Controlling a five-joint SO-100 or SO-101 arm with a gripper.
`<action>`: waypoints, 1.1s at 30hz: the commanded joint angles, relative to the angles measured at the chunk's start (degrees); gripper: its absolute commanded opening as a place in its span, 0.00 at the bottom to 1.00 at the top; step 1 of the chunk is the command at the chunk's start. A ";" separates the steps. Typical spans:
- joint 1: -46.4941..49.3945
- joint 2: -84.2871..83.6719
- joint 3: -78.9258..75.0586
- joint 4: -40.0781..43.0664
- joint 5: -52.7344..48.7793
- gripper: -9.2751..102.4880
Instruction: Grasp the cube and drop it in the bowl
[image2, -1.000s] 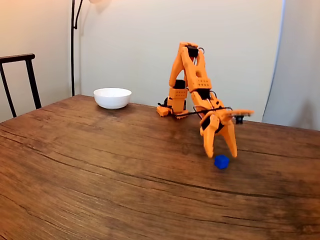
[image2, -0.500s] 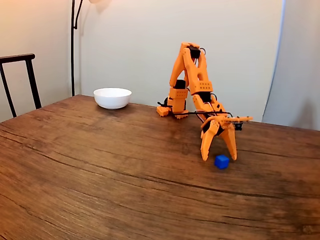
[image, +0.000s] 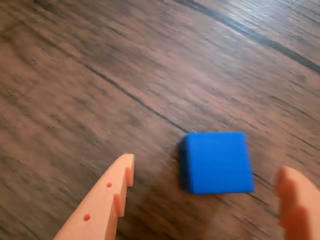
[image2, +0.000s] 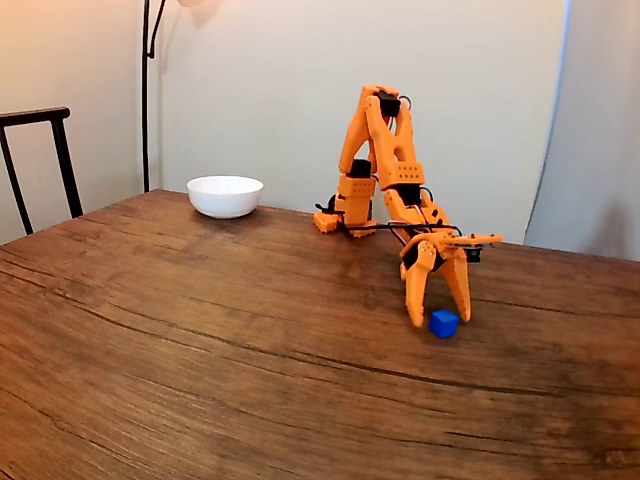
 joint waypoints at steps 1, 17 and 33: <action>0.70 0.26 -0.18 -0.44 0.09 0.39; 2.64 0.26 1.41 -0.53 -0.09 0.26; 3.69 0.26 0.26 -0.70 -0.09 0.26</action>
